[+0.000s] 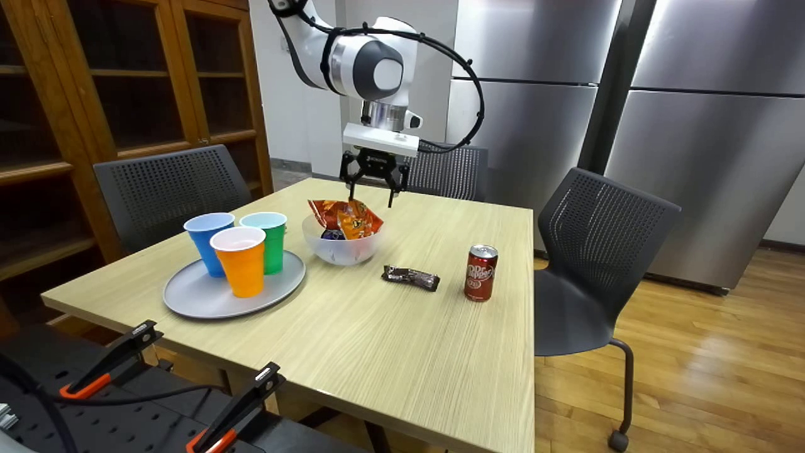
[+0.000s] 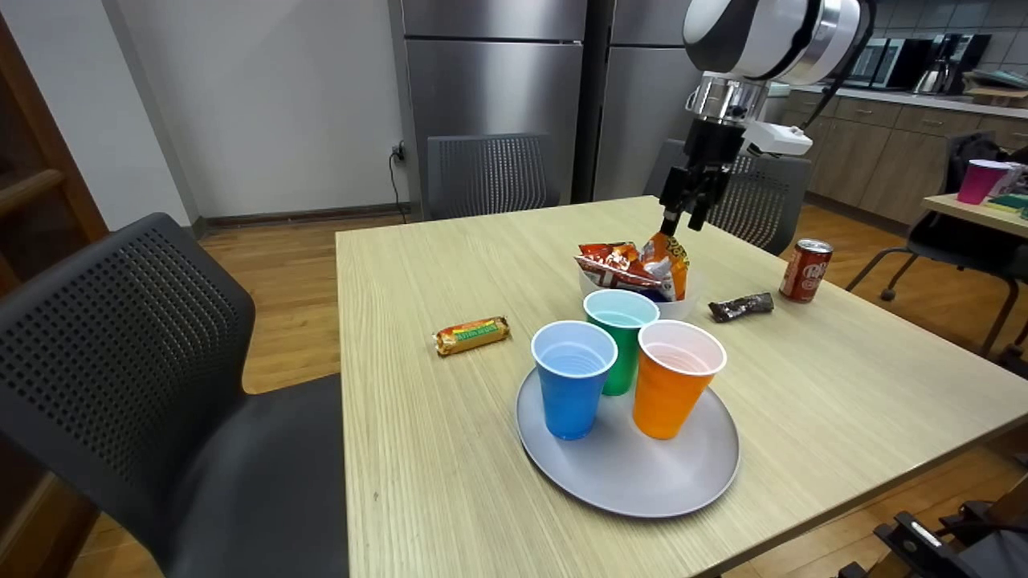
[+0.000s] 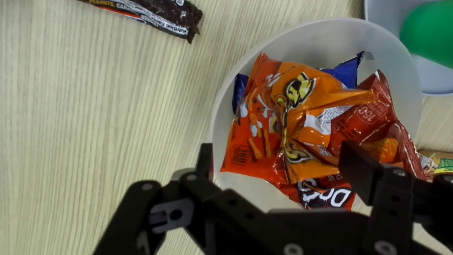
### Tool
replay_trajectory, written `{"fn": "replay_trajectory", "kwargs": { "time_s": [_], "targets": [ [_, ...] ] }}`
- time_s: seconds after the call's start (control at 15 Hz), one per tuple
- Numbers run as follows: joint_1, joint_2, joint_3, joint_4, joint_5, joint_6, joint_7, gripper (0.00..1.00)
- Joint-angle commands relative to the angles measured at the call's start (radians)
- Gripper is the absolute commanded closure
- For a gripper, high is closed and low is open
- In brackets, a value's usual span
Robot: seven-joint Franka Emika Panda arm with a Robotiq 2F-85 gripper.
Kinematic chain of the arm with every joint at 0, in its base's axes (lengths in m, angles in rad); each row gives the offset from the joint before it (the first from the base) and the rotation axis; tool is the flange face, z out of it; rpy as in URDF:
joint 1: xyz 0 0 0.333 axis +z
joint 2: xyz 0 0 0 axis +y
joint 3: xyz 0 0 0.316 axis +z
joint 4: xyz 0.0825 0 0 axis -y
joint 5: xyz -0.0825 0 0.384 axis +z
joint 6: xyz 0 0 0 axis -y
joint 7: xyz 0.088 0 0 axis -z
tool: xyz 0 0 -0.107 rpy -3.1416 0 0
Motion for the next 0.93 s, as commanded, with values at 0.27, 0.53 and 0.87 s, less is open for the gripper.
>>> {"fn": "replay_trajectory", "kwargs": {
  "time_s": [0.27,0.53,0.87],
  "targets": [
    [-0.035,-0.11,0.009,-0.088,-0.028,0.072,0.005,0.0],
    [-0.038,-0.191,0.003,-0.174,-0.034,0.126,0.005,0.0],
    [-0.038,-0.187,0.005,-0.175,-0.027,0.149,0.006,0.0]
  ]
}}
